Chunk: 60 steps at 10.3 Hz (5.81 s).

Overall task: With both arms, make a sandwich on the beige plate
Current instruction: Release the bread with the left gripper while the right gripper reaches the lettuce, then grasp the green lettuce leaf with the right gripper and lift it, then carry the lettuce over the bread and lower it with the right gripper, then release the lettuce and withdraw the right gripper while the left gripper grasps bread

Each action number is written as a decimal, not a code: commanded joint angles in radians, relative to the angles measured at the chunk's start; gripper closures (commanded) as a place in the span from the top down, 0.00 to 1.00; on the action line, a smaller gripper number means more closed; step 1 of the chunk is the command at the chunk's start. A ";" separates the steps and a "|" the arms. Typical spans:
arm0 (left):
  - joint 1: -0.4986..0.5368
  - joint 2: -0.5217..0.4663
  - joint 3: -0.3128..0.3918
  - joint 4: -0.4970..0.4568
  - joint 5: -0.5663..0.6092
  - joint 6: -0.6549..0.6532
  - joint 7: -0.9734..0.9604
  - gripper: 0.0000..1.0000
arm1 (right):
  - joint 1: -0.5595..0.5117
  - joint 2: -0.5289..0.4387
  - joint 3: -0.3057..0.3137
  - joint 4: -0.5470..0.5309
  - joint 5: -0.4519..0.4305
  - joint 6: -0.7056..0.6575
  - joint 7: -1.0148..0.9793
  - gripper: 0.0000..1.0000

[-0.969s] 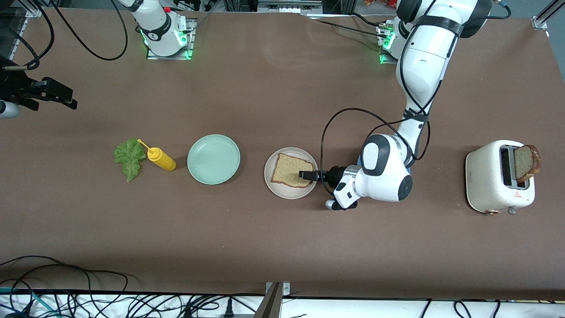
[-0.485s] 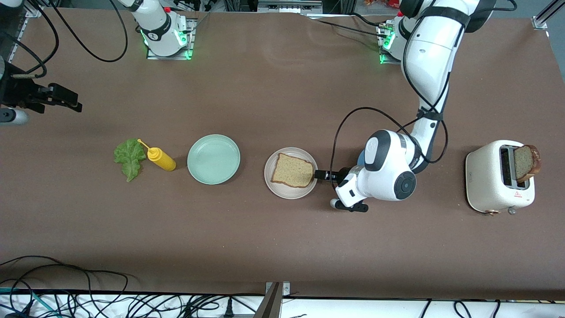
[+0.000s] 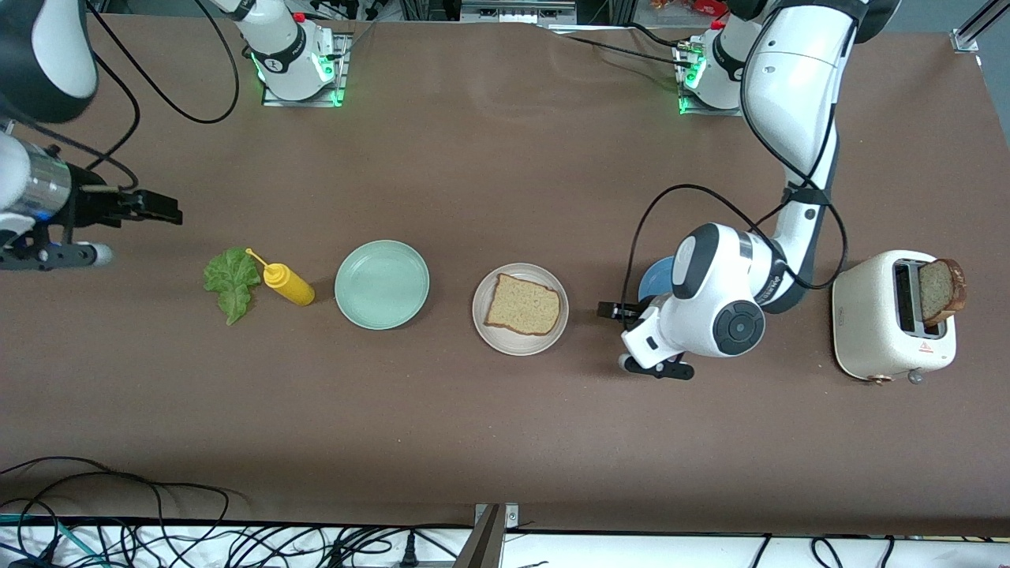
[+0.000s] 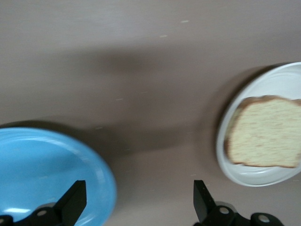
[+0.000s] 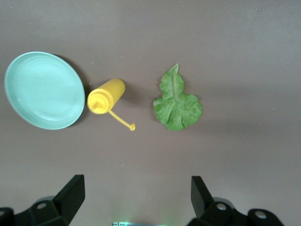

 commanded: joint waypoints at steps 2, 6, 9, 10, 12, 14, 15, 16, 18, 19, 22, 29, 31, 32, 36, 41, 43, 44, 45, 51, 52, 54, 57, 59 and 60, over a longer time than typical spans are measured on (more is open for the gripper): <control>0.083 -0.072 -0.008 -0.027 0.108 -0.087 0.077 1.00 | -0.007 -0.005 -0.022 -0.196 -0.075 0.230 -0.006 1.00; 0.182 -0.135 -0.006 -0.027 0.183 -0.156 0.131 1.00 | -0.012 0.075 -0.085 -0.405 -0.075 0.534 -0.006 1.00; 0.218 -0.190 -0.005 -0.025 0.245 -0.190 0.131 1.00 | -0.013 0.199 -0.085 -0.421 -0.057 0.639 -0.003 1.00; 0.252 -0.213 -0.011 -0.027 0.248 -0.207 0.139 1.00 | -0.016 0.243 -0.085 -0.419 -0.057 0.654 -0.006 1.00; 0.271 -0.258 -0.005 -0.025 0.252 -0.229 0.180 1.00 | -0.018 0.297 -0.084 -0.419 -0.057 0.723 -0.006 1.00; 0.291 -0.308 -0.005 -0.027 0.252 -0.252 0.182 1.00 | -0.018 0.317 -0.084 -0.419 -0.057 0.749 -0.009 0.78; 0.301 -0.333 -0.005 -0.025 0.252 -0.261 0.180 1.00 | -0.018 0.322 -0.084 -0.419 -0.057 0.746 -0.012 0.55; 0.312 -0.353 -0.003 -0.025 0.252 -0.262 0.178 1.00 | -0.018 0.324 -0.084 -0.419 -0.057 0.743 -0.013 0.34; 0.332 -0.382 0.004 -0.025 0.252 -0.275 0.178 1.00 | -0.016 0.316 -0.082 -0.412 -0.057 0.728 -0.013 0.06; 0.353 -0.390 0.006 -0.025 0.252 -0.276 0.180 1.00 | -0.016 0.307 -0.081 -0.404 -0.057 0.720 -0.016 0.00; 0.403 -0.396 0.008 -0.016 0.252 -0.276 0.182 1.00 | -0.016 0.259 -0.081 -0.378 -0.057 0.656 -0.016 0.00; 0.407 -0.371 0.006 -0.022 0.254 -0.267 0.185 1.00 | -0.004 0.136 -0.018 0.026 -0.033 0.045 0.031 0.00; 0.407 -0.370 0.006 -0.022 0.252 -0.267 0.185 1.00 | 0.033 0.146 -0.012 0.087 0.111 -0.031 0.217 0.00; 0.407 -0.370 0.006 -0.022 0.252 -0.267 0.185 1.00 | 0.072 0.152 -0.012 0.087 0.160 -0.021 0.328 0.00; 0.407 -0.370 0.006 -0.022 0.252 -0.267 0.185 1.00 | 0.290 0.225 -0.010 0.088 0.217 0.166 0.724 0.00; 0.407 -0.370 0.006 -0.024 0.252 -0.267 0.185 1.00 | 0.511 0.374 0.010 0.139 0.288 0.442 1.156 0.00; 0.407 -0.370 0.006 -0.024 0.252 -0.267 0.185 1.00 | 0.589 0.473 0.014 0.197 0.290 0.585 1.381 0.00; 0.407 -0.370 0.006 -0.024 0.254 -0.267 0.185 1.00 | 0.620 0.532 0.013 0.241 0.290 0.669 1.484 0.00; 0.407 -0.370 0.006 -0.024 0.252 -0.267 0.185 1.00 | 0.634 0.576 0.013 0.269 0.291 0.726 1.573 0.00; 0.407 -0.370 0.006 -0.024 0.252 -0.267 0.185 1.00 | 0.714 0.699 0.014 0.292 0.291 0.923 1.720 0.34; 0.407 -0.370 0.006 -0.024 0.252 -0.267 0.183 1.00 | 0.717 0.699 0.014 0.294 0.291 0.923 1.726 0.62; 0.406 -0.370 0.006 -0.024 0.252 -0.267 0.183 1.00 | 0.723 0.687 0.013 0.294 0.282 0.911 1.722 0.75; 0.406 -0.370 0.006 -0.025 0.252 -0.267 0.183 1.00 | 0.713 0.634 -0.002 0.294 0.265 0.796 1.708 0.75; 0.407 -0.368 0.006 -0.025 0.252 -0.259 0.185 1.00 | 0.709 0.574 -0.036 0.294 0.203 0.663 1.636 0.75; 0.415 -0.368 0.006 -0.027 0.252 -0.221 0.186 1.00 | 0.709 0.545 -0.062 0.291 0.196 0.586 1.564 0.75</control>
